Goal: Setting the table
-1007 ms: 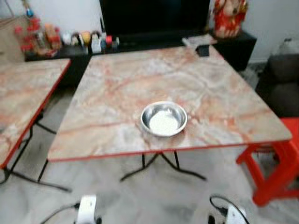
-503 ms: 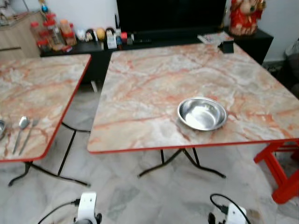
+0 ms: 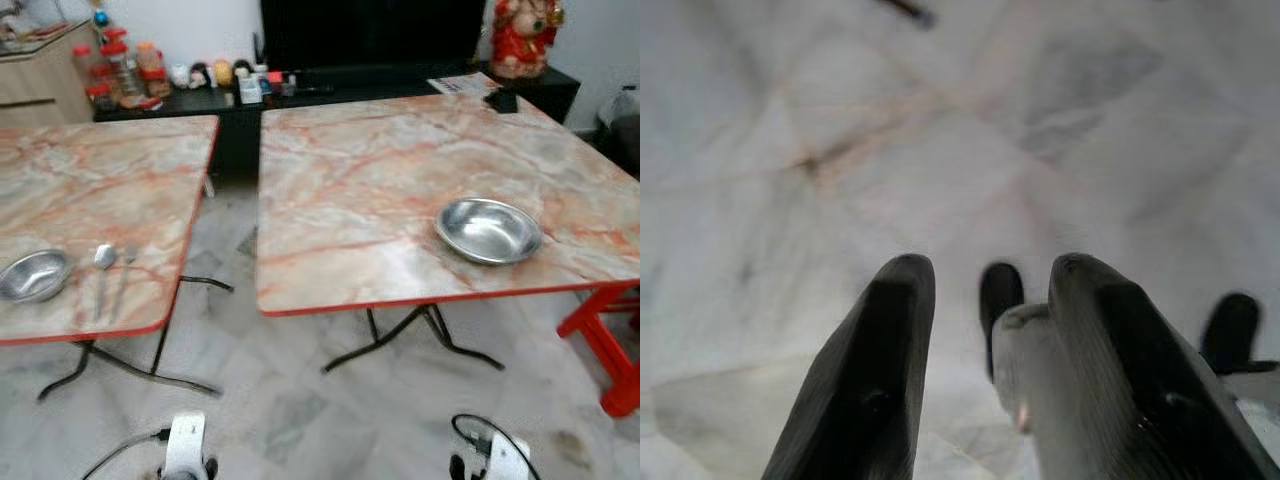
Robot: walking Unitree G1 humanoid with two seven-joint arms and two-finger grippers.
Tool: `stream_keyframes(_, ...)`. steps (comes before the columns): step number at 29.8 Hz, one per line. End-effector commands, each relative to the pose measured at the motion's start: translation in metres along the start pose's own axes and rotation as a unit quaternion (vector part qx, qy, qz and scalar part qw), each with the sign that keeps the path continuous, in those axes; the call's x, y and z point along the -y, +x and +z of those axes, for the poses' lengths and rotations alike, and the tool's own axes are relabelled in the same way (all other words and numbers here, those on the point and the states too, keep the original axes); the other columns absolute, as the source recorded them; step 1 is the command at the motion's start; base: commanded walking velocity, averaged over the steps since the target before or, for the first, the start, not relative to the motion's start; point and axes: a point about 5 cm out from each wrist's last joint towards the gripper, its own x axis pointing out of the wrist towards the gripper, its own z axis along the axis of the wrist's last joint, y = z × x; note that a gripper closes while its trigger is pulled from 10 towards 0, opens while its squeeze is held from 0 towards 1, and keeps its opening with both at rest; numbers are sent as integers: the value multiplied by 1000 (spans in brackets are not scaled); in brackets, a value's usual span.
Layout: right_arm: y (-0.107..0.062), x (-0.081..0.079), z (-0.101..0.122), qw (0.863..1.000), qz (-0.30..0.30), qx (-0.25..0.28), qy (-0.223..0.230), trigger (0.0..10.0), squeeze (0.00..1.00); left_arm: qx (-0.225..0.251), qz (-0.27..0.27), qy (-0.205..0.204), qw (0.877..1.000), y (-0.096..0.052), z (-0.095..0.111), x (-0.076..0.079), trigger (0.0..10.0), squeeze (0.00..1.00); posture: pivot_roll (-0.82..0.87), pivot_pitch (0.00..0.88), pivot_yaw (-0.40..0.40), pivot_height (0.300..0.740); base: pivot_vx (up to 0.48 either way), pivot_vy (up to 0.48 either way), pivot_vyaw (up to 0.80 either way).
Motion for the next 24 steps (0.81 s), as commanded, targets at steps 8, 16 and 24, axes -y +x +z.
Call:
stream_keyframes(8, 0, -6, -3, 1000, 3, -5, -7, 10000, 0, -4, 10, -12, 1000, -1, -2, -6, 10000, 0, -29, 0, 14, 740, 0, 414, 0)
stream_keyframes(16, -1, -7, -3, 1000, 6, -2, -13, 10000, 0, -2, 10, -13, 1000, -1, -1, -5, 10000, 0, -24, 0, 16, 740, 0, 413, 300)
stream_keyframes(24, 0, -8, -3, 1000, 8, -3, -5, 10000, 0, -4, 12, -12, 1000, -1, -3, -7, 10000, 0, -23, 0, 16, 740, 0, 409, 0)
